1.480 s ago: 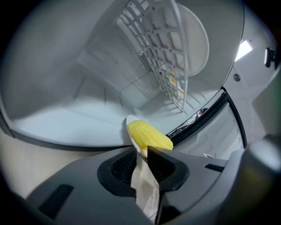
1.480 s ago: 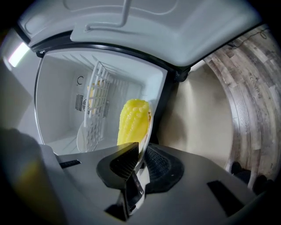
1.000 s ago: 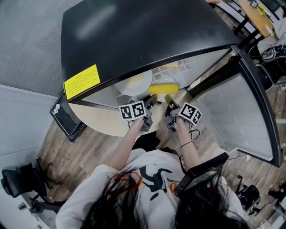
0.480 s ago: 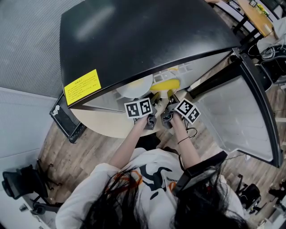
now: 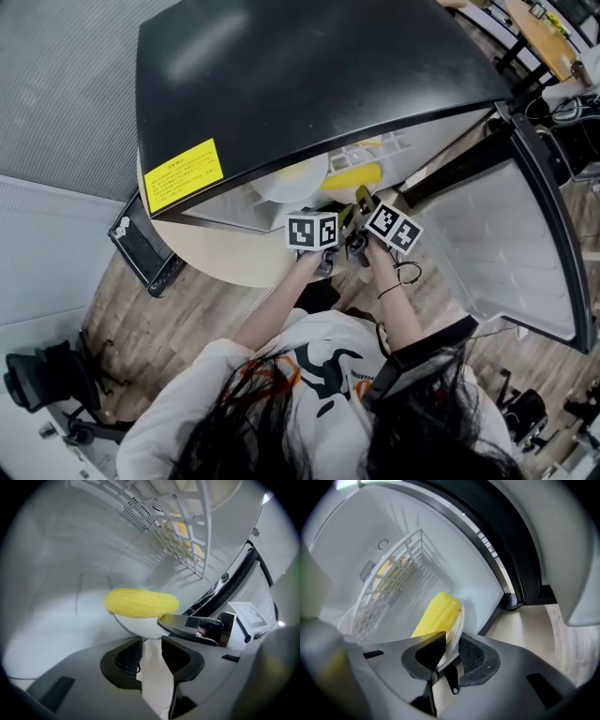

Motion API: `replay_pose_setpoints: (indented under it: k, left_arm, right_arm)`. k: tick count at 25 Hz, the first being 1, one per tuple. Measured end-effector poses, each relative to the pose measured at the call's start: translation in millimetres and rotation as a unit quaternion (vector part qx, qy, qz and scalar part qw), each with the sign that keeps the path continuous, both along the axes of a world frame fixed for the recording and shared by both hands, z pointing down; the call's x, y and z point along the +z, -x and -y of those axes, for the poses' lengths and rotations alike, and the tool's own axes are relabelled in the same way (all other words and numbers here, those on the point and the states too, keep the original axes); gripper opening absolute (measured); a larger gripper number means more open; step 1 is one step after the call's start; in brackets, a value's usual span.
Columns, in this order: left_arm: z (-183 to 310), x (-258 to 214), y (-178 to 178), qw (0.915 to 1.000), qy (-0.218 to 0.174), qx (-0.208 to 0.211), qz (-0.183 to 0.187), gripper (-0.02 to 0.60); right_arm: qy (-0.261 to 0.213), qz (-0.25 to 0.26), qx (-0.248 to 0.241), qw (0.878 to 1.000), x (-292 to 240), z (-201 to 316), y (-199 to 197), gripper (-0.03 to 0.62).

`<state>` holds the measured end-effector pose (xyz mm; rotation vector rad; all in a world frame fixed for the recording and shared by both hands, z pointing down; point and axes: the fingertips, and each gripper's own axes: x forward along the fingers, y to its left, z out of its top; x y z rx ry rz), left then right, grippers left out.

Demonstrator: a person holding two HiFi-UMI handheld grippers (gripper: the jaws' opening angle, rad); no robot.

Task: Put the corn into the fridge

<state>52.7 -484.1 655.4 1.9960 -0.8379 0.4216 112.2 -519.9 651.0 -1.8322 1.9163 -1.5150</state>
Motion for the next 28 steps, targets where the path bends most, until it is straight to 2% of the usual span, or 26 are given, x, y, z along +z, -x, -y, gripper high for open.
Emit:
replay_pose_setpoints:
  k: [4,6,8,10,14,21,23,28]
  left_arm:
    - [-1,2,-3,0.9996,0.014,-0.008,-0.024,0.133]
    - [0,2,-5,0.999,0.017,-0.018,-0.036,0.133]
    - [1,4,-5,0.9992,0.011,-0.022,-0.031,0.117]
    - [5,5,-6,0.9994,0.005,-0.027,-0.022,0.098]
    - [13,5,-10,0.9969,0.032,-0.053,-0.049,0.072]
    - [25,3,-17,0.9883,0.08,-0.088,-0.095,0.066]
    - [26,2,-19,0.989,0.076,-0.085,-0.094,0.066]
    - [15,0,-19,0.997,0.031,-0.048,-0.052,0.066]
  right_arm:
    - [0.008,-0.086,-0.039,0.996,-3,-3,2,0.098]
    - [0.015,-0.12,-0.083,0.989,-5,-4,6,0.118]
    - [0.028,-0.145,-0.122,0.982,-6,-7,10,0.21]
    - [0.028,-0.155,-0.128,0.979,-10,-12,7,0.216]
    - [0.008,-0.154,-0.128,0.98,-17,-23,4,0.216]
    - [-0.001,-0.109,-0.124,0.986,-21,-43,3,0.215]
    - [-0.001,-0.105,-0.121,0.987,-21,-48,0,0.215]
    - [-0.011,-0.107,-0.123,0.987,-30,-59,0,0.215]
